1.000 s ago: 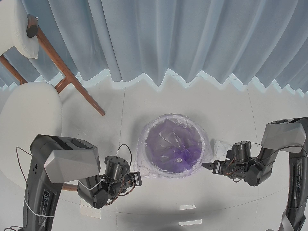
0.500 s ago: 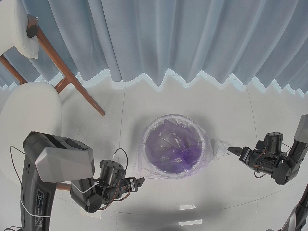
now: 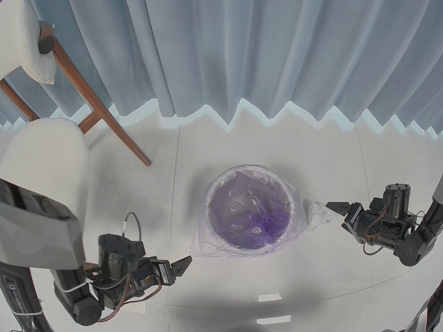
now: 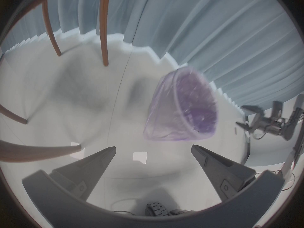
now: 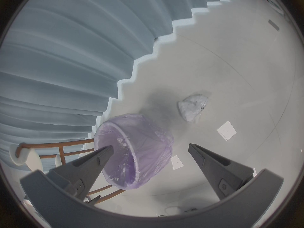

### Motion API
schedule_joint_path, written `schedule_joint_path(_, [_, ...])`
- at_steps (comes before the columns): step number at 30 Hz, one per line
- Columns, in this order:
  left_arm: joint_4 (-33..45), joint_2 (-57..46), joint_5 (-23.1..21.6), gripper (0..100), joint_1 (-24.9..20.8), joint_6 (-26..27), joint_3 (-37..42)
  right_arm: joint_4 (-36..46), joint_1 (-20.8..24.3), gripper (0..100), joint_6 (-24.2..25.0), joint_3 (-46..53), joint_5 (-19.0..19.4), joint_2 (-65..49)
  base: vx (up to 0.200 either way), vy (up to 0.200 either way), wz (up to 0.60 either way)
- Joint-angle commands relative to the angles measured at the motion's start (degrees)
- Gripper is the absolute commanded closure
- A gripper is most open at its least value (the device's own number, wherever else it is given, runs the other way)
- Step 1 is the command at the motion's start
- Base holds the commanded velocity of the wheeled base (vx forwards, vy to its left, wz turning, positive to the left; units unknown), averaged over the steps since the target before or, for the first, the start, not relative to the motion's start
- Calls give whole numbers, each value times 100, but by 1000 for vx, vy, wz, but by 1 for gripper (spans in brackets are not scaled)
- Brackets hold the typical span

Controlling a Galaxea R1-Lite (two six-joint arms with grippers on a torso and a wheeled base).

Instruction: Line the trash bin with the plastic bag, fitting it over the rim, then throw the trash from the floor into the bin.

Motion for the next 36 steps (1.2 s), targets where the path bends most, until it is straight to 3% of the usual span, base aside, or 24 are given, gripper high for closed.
schedule_joint_path(1, [-762, -2135, 39, 0, -115, -53, 1080, 1411, 835, 0, 462, -1198, -418, 202, 0, 0, 0])
schedule_joint_path(3, [-762, -2425, 74, 0, -89, -36, 1080, 1762, 1020, 0, 488, -1409, -471, 246, 0, 0, 0])
schedule_joint_path(6, [-780, -3032, 118, 0, -142, 193, 1080, 2369, 1416, 0, 497, -2094, -840, 475, 0, 0, 0])
schedule_joint_path(10, [-850, -3542, 92, 0, -98, 667, 1080, 2791, 1539, 0, 506, -2806, -1201, 993, 0, 0, 0])
schedule_joint_path(13, [-850, -3840, 118, 0, -1, 852, 1080, 2967, 1618, 0, 550, -3052, -1218, 1160, 0, 0, 0])
schedule_joint_path(18, [-824, -4166, 92, 0, 632, 861, 1080, 3028, 1767, 0, 576, -3158, -1227, 1556, 0, 0, 0])
schedule_joint_path(36, [-789, -4297, 136, 0, 711, 852, 1080, 3072, 2136, 0, 567, -3553, -1403, 2145, 0, 0, 0])
